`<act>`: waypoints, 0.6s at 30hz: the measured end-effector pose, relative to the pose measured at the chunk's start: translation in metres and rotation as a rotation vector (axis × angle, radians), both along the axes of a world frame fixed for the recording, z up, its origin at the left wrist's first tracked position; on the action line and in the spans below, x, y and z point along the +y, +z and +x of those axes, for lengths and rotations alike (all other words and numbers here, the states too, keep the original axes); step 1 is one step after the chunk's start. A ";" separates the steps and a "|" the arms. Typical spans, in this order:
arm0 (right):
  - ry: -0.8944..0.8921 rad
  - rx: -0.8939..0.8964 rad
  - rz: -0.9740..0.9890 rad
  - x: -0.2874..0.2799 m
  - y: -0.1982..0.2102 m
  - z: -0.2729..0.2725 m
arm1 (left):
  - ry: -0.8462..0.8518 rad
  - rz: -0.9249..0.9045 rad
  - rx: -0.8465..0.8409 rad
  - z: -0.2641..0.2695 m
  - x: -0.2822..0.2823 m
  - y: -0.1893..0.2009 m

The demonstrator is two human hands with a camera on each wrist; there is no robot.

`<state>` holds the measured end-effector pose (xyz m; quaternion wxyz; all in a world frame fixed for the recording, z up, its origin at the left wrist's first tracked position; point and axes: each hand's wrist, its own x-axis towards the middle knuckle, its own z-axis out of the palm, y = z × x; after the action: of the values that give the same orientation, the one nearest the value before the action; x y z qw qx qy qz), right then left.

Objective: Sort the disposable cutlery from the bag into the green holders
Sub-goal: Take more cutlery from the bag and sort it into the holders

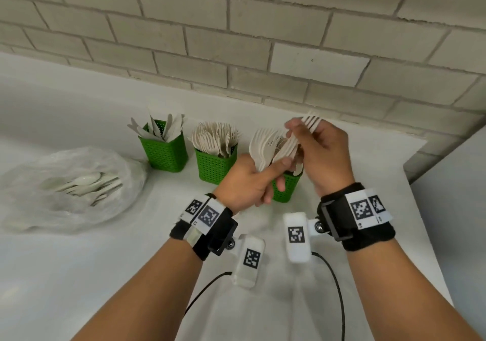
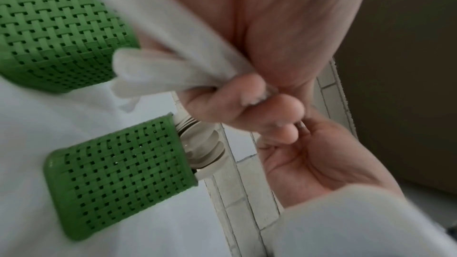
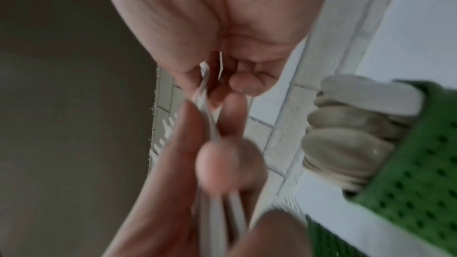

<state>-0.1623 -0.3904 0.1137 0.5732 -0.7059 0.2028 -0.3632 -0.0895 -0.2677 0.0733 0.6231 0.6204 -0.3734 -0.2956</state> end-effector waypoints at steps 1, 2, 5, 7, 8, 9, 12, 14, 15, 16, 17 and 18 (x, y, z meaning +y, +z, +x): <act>-0.019 -0.046 -0.002 -0.003 0.003 -0.003 | 0.001 0.006 0.006 -0.001 0.003 0.000; -0.033 -0.102 0.017 -0.007 0.006 -0.006 | 0.019 0.005 0.015 -0.001 0.006 -0.001; -0.084 -0.233 0.106 -0.016 0.017 -0.015 | 0.127 -0.039 0.058 0.003 0.013 -0.005; -0.113 -0.263 0.103 -0.021 0.022 -0.019 | 0.198 -0.051 0.028 0.005 0.014 -0.007; -0.136 -0.270 0.090 -0.023 0.023 -0.022 | 0.219 -0.058 0.012 0.006 0.014 -0.009; -0.171 -0.268 0.075 -0.026 0.024 -0.023 | 0.238 -0.065 0.015 0.007 0.015 -0.010; -0.264 -0.167 0.018 -0.028 0.020 -0.025 | 0.299 -0.090 0.025 0.012 0.016 -0.011; -0.274 -0.112 0.017 -0.027 0.017 -0.026 | 0.338 -0.079 -0.040 0.015 0.016 -0.011; -0.299 -0.134 0.049 -0.028 0.017 -0.027 | 0.352 -0.062 -0.074 0.016 0.017 -0.010; -0.332 -0.187 0.102 -0.030 0.020 -0.029 | 0.367 -0.047 -0.106 0.018 0.019 -0.011; -0.361 -0.229 0.146 -0.033 0.022 -0.032 | 0.386 -0.035 -0.135 0.021 0.021 -0.013; -0.372 -0.225 0.156 -0.037 0.022 -0.034 | 0.404 -0.026 -0.153 0.022 0.024 -0.016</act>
<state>-0.1965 -0.4275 0.1358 0.5681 -0.5652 0.2918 -0.5222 -0.0671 -0.2436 0.0577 0.6476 0.6951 -0.2914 -0.1119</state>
